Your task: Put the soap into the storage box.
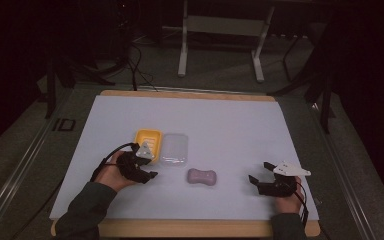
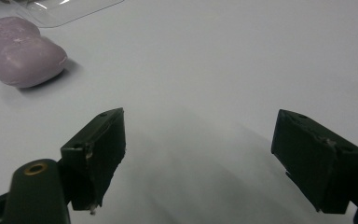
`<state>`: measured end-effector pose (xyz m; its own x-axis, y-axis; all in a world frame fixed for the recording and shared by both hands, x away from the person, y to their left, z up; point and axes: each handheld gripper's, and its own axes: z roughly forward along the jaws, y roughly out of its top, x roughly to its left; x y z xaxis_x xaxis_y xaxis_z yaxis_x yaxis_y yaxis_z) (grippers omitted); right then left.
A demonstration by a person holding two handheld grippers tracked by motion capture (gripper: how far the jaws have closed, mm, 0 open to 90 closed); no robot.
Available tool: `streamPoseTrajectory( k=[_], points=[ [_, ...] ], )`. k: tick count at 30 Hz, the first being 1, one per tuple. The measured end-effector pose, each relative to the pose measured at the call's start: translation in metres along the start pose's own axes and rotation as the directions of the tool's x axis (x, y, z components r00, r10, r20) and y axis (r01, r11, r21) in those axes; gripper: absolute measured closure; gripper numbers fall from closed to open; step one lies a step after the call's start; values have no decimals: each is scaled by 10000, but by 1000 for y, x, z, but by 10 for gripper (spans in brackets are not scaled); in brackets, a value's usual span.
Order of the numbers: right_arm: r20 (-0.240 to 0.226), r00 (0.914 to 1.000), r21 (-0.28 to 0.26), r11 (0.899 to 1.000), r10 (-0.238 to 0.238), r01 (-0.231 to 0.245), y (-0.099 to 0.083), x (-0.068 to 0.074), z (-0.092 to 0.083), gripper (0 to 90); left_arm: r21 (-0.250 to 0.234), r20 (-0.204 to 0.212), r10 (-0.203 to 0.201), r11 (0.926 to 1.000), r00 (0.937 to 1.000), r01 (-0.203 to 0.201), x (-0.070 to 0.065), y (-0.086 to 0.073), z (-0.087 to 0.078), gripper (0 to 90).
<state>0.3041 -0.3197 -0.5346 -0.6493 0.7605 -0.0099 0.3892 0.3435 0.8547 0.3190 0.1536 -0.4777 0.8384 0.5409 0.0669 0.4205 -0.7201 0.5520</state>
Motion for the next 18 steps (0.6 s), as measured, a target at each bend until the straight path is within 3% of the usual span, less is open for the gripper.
streamPoseTrajectory(
  k=[18],
  points=[
    [-21, 10000, 10, 10000, 2, -2, 0, 0, 0, 174, -25, -128, 499, 9987, 9987, -500, 8, 29, -6, 469]
  ],
)
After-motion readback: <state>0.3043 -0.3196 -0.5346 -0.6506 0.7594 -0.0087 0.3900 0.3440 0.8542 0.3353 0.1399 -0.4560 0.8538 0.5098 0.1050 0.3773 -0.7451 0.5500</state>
